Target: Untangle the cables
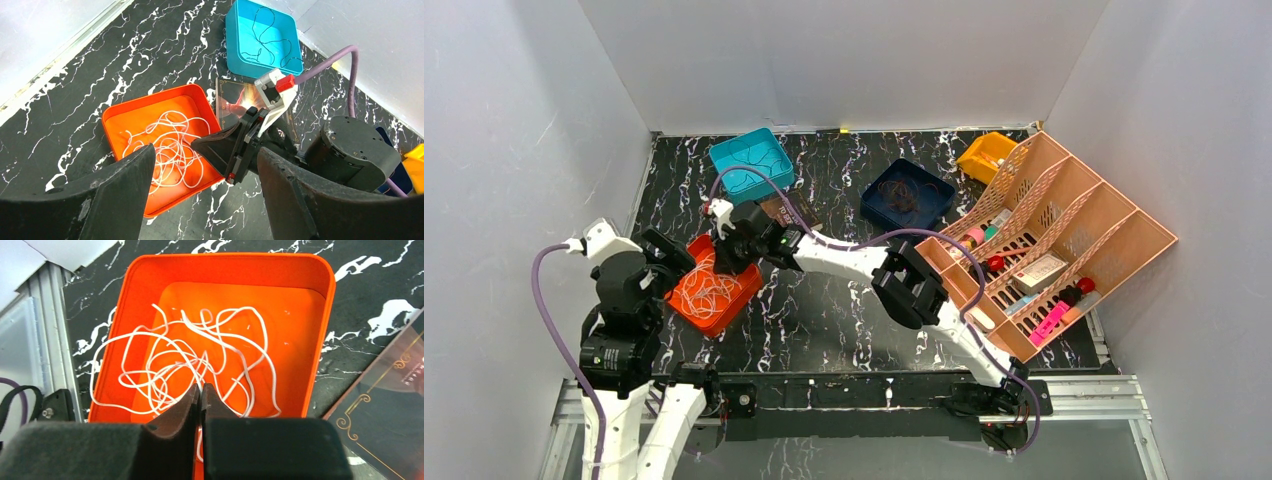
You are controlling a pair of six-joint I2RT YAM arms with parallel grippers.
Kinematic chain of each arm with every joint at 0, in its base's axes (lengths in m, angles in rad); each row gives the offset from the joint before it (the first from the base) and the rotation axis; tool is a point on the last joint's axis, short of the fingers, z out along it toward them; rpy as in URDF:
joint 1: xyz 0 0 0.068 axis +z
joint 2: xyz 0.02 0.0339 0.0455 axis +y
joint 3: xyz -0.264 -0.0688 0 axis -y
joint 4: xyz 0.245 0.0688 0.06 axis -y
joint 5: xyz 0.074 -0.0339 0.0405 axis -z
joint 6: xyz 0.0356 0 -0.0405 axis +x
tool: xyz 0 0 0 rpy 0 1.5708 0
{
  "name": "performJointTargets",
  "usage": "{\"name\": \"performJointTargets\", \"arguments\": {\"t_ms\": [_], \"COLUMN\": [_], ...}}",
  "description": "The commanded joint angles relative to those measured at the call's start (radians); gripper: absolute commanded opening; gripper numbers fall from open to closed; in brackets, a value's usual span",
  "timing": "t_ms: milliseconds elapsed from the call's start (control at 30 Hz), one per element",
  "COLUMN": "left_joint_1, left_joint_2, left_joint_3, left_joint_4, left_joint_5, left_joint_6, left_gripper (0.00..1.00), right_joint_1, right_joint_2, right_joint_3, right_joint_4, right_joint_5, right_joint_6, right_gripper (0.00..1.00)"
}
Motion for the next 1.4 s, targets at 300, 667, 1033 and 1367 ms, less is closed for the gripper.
{"name": "performJointTargets", "arguments": {"t_ms": [300, 667, 1033, 1367], "left_joint_1": [0.007, 0.007, 0.007, 0.007], "left_joint_2": [0.027, 0.04, 0.041, 0.06], "left_joint_3": [0.001, -0.007, -0.023, -0.061], "left_joint_4": [-0.022, -0.023, -0.02, 0.005], "left_joint_5": [0.015, 0.016, 0.021, 0.075], "left_joint_6": [0.022, 0.028, 0.028, 0.036], "left_gripper": [0.74, 0.75, 0.75, 0.75], "right_joint_1": [-0.005, 0.001, 0.011, 0.009], "right_joint_2": [-0.098, -0.113, -0.12, -0.385], "right_joint_3": [-0.034, -0.058, -0.028, -0.407], "right_joint_4": [0.021, -0.128, -0.335, -0.333], "right_joint_5": [0.065, 0.198, 0.345, 0.509], "right_joint_6": [-0.041, 0.027, -0.009, -0.017], "right_gripper": [0.4, 0.49, 0.49, 0.51]}}
